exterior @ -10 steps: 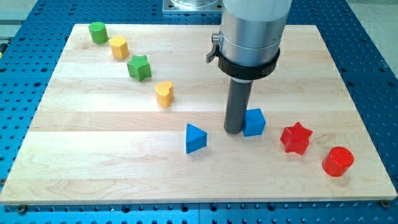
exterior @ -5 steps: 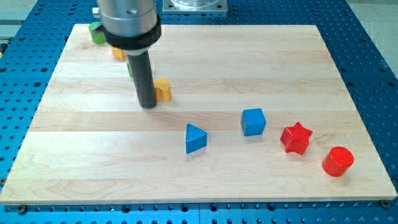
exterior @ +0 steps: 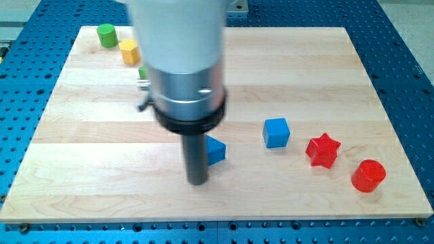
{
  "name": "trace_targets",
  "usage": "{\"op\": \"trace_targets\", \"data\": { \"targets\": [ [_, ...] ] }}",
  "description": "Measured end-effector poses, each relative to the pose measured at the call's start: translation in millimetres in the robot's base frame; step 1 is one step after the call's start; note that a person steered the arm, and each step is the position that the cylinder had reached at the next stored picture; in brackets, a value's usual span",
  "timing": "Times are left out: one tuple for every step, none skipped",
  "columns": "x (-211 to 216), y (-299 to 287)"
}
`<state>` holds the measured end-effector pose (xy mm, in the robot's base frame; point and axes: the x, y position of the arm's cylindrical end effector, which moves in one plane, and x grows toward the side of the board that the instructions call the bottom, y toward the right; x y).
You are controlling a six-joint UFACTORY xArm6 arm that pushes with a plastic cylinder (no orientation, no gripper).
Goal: Push triangle right to the yellow heart
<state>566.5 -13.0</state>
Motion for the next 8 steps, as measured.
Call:
{"op": "trace_targets", "data": {
  "targets": [
    [-44.6, 10.6],
    [-73.1, 8.1],
    [-74.6, 7.0],
    [-85.2, -10.5],
    [-86.5, -10.5],
    [-97.3, -10.1],
    [-99.7, -24.0],
    [-102.6, -80.3]
  ]
}}
